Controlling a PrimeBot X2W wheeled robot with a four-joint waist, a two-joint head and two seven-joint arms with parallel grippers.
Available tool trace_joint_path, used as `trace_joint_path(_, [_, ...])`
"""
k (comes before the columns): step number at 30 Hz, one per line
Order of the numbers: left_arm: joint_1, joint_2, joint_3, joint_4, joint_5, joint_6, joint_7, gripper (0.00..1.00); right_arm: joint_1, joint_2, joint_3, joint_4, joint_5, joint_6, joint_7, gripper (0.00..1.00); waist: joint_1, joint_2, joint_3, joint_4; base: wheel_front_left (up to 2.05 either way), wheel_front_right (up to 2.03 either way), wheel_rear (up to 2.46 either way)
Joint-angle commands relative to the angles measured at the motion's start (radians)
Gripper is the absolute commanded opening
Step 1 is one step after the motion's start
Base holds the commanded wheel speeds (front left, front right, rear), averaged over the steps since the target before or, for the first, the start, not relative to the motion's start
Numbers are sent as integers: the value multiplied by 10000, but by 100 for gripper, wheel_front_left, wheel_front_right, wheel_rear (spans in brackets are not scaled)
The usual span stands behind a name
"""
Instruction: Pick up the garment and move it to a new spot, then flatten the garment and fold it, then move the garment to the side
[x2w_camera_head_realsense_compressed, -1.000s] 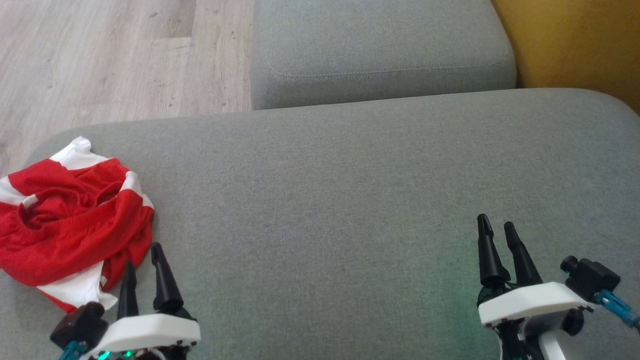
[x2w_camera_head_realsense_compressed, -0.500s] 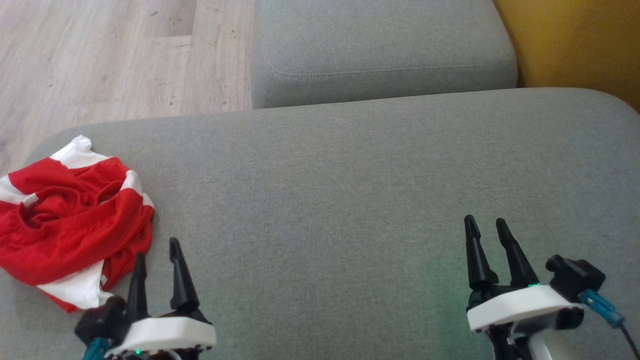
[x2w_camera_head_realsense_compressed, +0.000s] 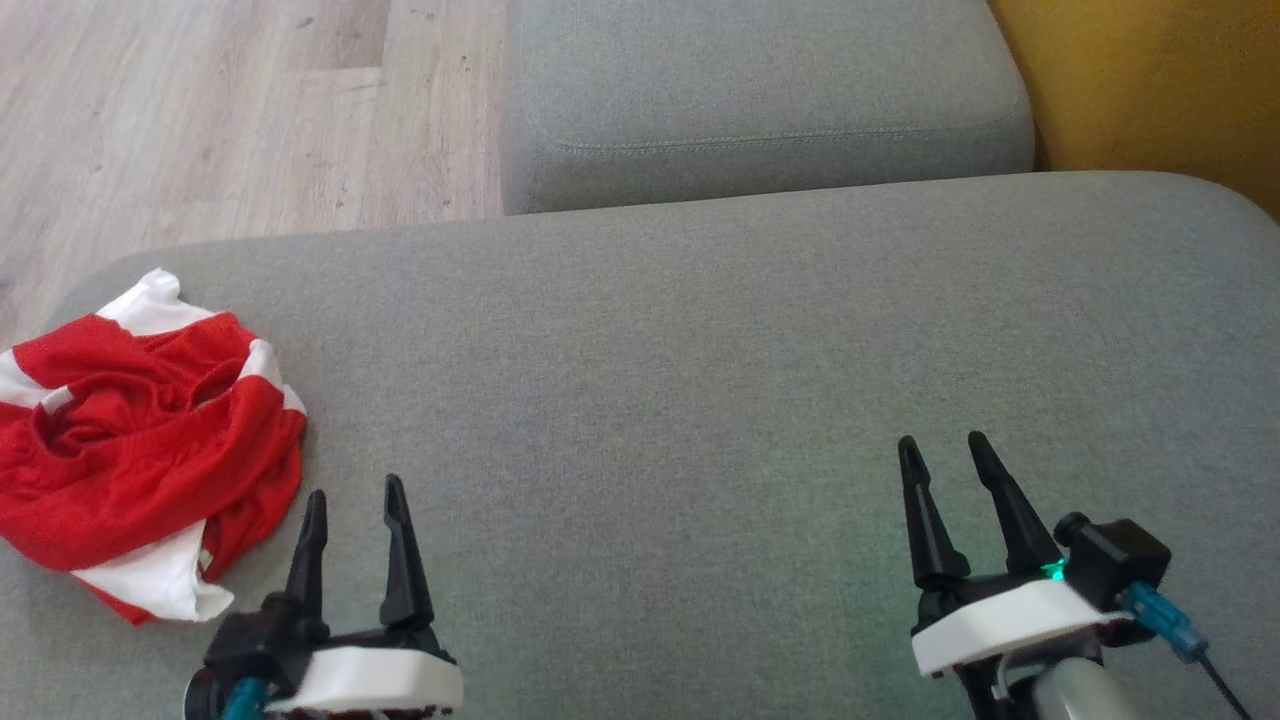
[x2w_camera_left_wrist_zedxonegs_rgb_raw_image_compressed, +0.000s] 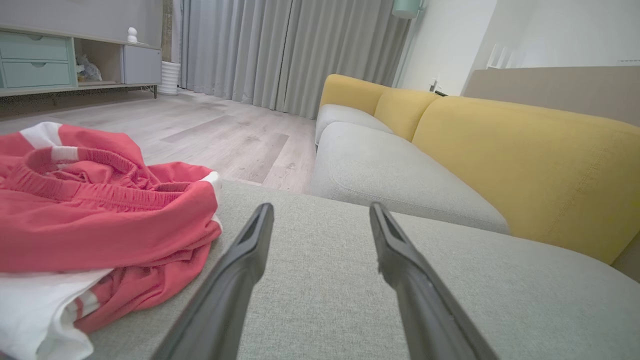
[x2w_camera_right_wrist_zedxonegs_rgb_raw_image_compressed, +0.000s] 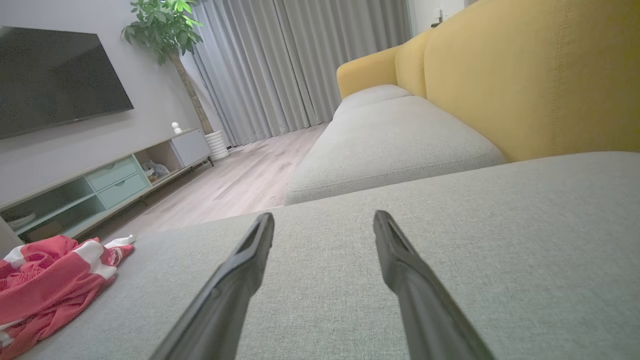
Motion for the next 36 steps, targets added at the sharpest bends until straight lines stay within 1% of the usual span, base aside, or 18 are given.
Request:
trace_joint_path(1, [-362,82,165,-273,325,36,-186,100,-436,-89,290,-293,-309,-7,-192,100,0,-1,10,1,0,0,0])
trace_joint_path(5, [-384,85,59,-216,710,70,-303,100,-475,-93,329,-250,-778,-7,-310,100,0,-1,29,12,0,0,0])
trace_joint_path(8, [-369,87,-37,-66,760,-28,-389,100,-487,-95,303,-210,-1044,-7,-396,100,0,-1,22,25,0,0,0])
trace_joint_path(11, [-386,87,3,8,657,-49,-389,100,-499,-95,278,-180,-1024,-7,-396,100,0,-1,21,23,0,0,0])
trace_joint_path(16, [-407,87,75,139,634,38,-389,100,-509,-95,217,-113,-1055,-7,-396,100,0,-1,-2,1,0,0,0])
trace_joint_path(32, [-447,87,11,411,907,43,-389,100,-526,-95,110,132,-1138,-7,-396,100,0,-1,-69,-18,0,0,0])
trace_joint_path(36, [-504,87,-34,460,1061,60,-389,100,-503,-95,52,130,-1149,-7,-396,100,0,-1,-21,118,0,0,0])
